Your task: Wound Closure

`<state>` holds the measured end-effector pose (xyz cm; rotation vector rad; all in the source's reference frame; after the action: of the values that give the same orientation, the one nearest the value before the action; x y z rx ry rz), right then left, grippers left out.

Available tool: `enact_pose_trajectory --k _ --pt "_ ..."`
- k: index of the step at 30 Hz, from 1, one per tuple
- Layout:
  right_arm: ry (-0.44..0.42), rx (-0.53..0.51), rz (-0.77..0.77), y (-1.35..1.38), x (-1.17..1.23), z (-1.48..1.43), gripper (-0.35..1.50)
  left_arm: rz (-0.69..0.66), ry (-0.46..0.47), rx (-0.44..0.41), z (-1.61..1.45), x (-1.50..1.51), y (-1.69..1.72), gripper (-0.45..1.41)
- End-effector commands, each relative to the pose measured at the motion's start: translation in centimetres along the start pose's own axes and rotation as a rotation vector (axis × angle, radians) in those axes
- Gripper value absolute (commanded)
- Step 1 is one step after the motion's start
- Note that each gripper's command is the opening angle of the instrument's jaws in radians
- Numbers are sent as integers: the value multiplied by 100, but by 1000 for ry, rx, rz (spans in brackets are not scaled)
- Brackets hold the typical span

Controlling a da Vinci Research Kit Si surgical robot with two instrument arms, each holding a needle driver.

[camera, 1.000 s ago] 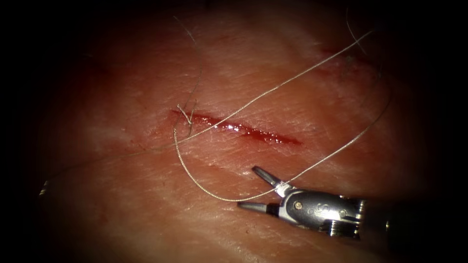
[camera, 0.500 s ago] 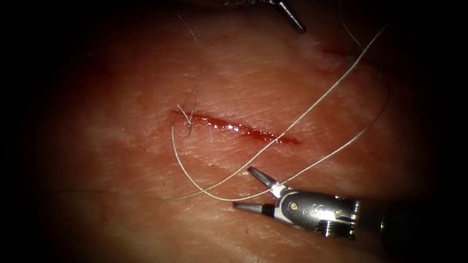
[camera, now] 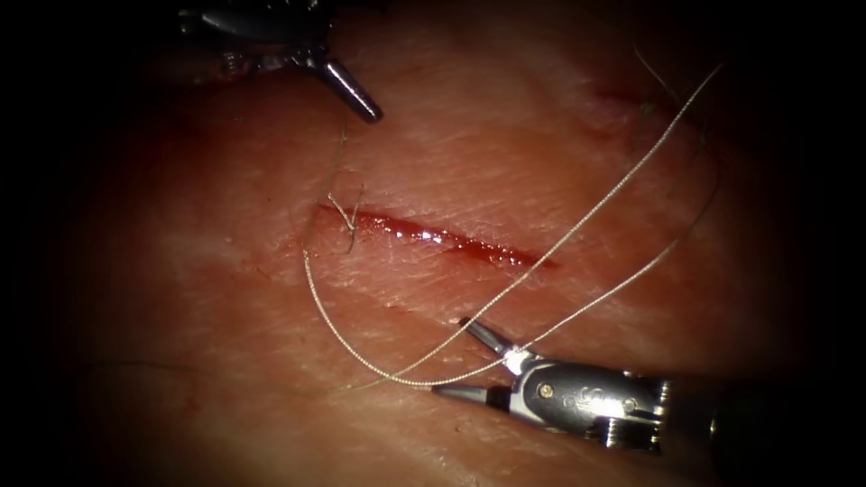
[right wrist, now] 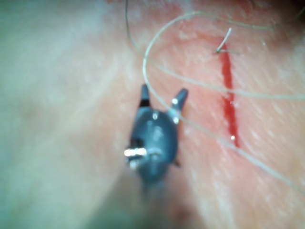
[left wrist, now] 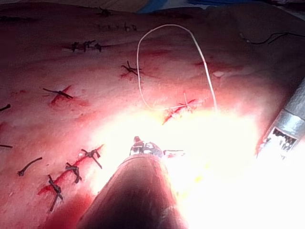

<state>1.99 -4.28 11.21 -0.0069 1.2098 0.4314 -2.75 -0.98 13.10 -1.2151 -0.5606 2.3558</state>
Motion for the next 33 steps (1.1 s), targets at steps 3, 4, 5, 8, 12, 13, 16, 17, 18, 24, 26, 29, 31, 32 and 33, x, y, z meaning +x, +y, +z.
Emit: enact_pose_trajectory --k 3,4,5,8,12,13,16,17,18,24,26,29,31,32,33 --pt "-6 19 -1 -12 -2 -4 130 5 2 -8 15 -9 6 123" --pt "-9 28 -3 -15 -1 -10 130 10 2 -11 19 -16 12 123" --pt "-16 35 -5 -17 0 -16 130 15 2 -11 22 -23 18 121" --pt "-44 55 -10 -19 0 -27 130 28 7 -25 25 -37 32 121" --pt "-147 104 -34 -22 -1 -50 128 56 -29 -55 19 -66 62 120" --pt "-159 112 -37 -22 -2 -55 128 58 -38 -64 16 -72 69 120" --pt "-224 116 -49 -20 -1 -74 125 68 -64 -96 2 -101 103 120" --pt "-224 116 -49 -20 -1 -74 125 68 -64 -96 2 -101 103 120" --pt "-254 103 -66 -14 1 -88 125 76 -82 -108 -7 -111 117 120" --pt "-395 109 -137 5 9 -158 125 112 -133 -149 -45 -136 165 120" --pt "-442 96 -181 16 13 -185 125 119 -147 -161 -53 -140 176 120" --pt "-572 92 -226 32 16 -223 125 128 -166 -179 -56 -146 189 120" --pt "-600 87 -240 37 17 -234 125 130 -171 -182 -55 -147 193 120" --pt "-666 59 -281 49 22 -256 125 138 -185 -187 -49 -151 200 120" --pt "-698 38 -296 53 26 -264 125 143 -196 -189 -46 -154 202 120"
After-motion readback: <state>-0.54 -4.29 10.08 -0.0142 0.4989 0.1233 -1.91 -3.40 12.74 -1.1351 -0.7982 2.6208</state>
